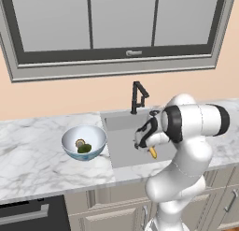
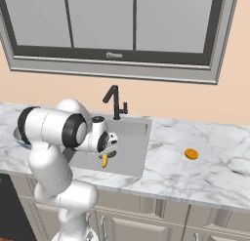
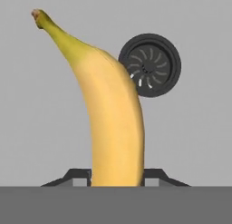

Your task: There is a mixed pile of frozen fruits and vegetables on the counter. Locate all the frozen vegetables and place the items in a bowl on the counter. Take all the frozen fruits and defrost them in a running sink.

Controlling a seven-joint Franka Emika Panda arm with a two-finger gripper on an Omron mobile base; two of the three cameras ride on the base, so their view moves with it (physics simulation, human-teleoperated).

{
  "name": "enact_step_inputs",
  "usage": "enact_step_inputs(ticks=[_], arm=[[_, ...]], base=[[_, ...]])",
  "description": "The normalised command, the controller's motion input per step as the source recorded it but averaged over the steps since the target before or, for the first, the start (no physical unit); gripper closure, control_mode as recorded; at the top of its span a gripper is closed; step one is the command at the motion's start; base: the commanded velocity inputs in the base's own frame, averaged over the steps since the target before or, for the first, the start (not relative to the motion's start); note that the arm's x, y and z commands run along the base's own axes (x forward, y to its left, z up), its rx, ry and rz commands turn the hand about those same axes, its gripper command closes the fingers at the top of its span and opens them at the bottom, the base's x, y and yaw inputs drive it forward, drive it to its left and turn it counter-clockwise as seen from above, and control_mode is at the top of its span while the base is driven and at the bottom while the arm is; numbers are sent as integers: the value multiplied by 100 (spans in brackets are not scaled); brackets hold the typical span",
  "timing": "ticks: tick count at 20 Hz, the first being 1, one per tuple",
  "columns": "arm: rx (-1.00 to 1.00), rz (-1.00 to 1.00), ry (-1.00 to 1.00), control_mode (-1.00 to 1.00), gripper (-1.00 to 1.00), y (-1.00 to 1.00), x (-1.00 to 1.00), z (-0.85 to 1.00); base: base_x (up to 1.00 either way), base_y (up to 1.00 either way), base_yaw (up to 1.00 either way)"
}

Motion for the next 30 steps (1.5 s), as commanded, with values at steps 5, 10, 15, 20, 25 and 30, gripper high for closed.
enact_step_inputs(ticks=[5, 10, 15, 20, 25, 30], arm=[[0, 0, -2, -100, 100, 2, 3, -34], [0, 0, 0, -100, -100, 18, 12, -23], [0, 0, -2, -100, -100, 0, 6, -5], [1, 0, -1, -100, -100, -1, 1, 14], [16, -4, -2, -100, -100, -30, -5, 95], [13, -1, 1, -100, -100, -32, -1, 100]], base=[[0, 0, 0], [0, 0, 0], [0, 0, 0], [0, 0, 0], [0, 0, 0], [0, 0, 0]])
